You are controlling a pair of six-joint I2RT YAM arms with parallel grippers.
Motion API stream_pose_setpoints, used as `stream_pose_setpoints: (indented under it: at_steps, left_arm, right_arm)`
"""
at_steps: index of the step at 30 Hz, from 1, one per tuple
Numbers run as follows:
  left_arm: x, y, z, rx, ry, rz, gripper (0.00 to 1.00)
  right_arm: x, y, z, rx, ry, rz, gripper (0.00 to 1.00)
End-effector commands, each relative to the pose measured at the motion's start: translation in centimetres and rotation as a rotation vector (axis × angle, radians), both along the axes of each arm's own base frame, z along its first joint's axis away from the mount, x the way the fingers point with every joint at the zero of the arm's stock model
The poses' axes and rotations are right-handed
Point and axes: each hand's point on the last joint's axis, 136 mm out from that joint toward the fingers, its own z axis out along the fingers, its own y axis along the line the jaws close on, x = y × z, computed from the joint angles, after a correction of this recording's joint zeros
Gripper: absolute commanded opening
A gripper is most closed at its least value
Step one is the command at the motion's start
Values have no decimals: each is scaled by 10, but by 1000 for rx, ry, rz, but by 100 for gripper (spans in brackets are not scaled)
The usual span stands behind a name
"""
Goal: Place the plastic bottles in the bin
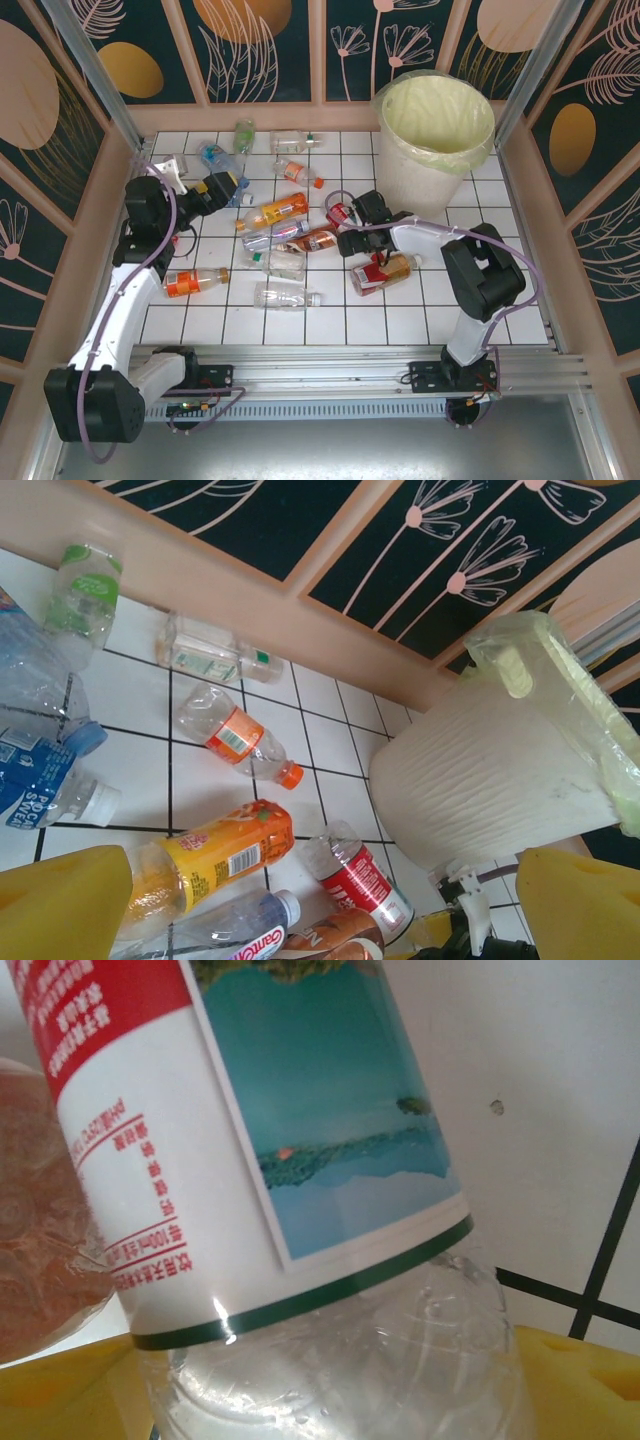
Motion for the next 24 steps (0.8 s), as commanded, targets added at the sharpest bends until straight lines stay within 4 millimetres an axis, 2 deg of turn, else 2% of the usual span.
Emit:
stream_pose_setpoints:
  at_steps: [1,9,14,24]
  left_arm:
    - [-1,-8,1,-33,-13,-40,99]
    - [-8,-11,3,-26,-25,-63,99]
    - [-12,-14,5,-30,-41,-83,98]
    - [-11,-16,-3,-42,-22,-94,99]
  right_arm:
    - [-2,2,1,27,25,0,82]
    - [-4,2,1,38,26,-9,75]
    - [-5,0,-2,45,21,-32,75]
    - [-11,0,-12,41,59,-28,74]
